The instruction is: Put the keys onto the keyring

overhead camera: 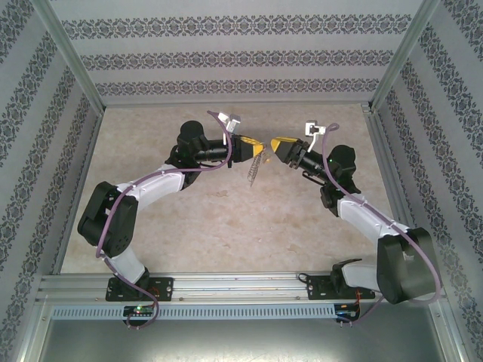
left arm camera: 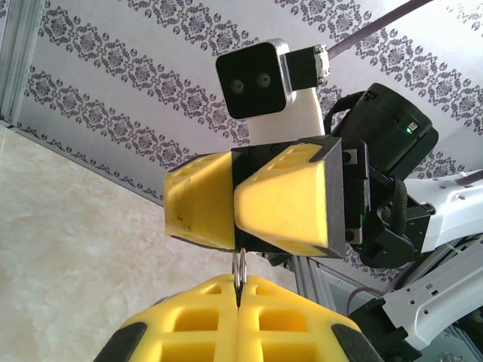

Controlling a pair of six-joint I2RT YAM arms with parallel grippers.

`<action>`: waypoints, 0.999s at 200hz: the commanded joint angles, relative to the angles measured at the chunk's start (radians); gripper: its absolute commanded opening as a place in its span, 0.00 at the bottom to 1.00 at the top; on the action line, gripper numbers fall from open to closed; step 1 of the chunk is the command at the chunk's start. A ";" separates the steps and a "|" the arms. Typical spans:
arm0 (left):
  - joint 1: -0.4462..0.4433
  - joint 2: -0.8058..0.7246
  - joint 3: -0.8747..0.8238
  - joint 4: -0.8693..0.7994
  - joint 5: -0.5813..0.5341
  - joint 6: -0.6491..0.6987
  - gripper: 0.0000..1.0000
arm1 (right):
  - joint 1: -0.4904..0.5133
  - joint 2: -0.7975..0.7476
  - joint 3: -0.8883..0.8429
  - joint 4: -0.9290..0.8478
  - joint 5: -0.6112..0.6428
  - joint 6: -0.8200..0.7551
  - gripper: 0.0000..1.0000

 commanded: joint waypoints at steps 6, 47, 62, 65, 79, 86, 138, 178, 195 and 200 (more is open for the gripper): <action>-0.009 -0.017 -0.005 0.075 -0.001 -0.011 0.00 | 0.026 0.012 0.036 0.083 -0.030 0.026 0.40; -0.009 -0.017 -0.002 0.076 -0.001 -0.014 0.00 | 0.054 0.033 0.047 0.086 -0.034 0.020 0.37; -0.009 -0.018 -0.002 0.077 -0.001 -0.014 0.00 | 0.061 0.038 0.046 0.086 -0.034 0.019 0.36; -0.009 -0.018 -0.002 0.076 -0.002 -0.014 0.00 | 0.062 0.038 0.046 0.086 -0.034 0.018 0.36; -0.009 -0.020 -0.002 0.075 -0.002 -0.014 0.00 | 0.063 0.040 0.043 0.086 -0.036 0.017 0.33; -0.009 -0.019 -0.002 0.076 -0.002 -0.014 0.00 | 0.062 0.040 0.041 0.087 -0.036 0.017 0.31; -0.010 -0.022 0.002 0.074 -0.007 -0.012 0.00 | 0.064 0.036 0.029 0.089 -0.052 0.013 0.00; -0.010 -0.026 -0.003 0.059 -0.019 0.000 0.00 | 0.061 0.023 0.027 0.061 -0.054 -0.017 0.00; -0.007 -0.028 -0.002 0.038 -0.028 0.012 0.09 | 0.056 0.018 0.029 0.030 -0.047 -0.038 0.00; -0.005 -0.027 -0.002 0.033 -0.030 0.014 0.15 | 0.055 0.016 0.029 0.019 -0.044 -0.048 0.00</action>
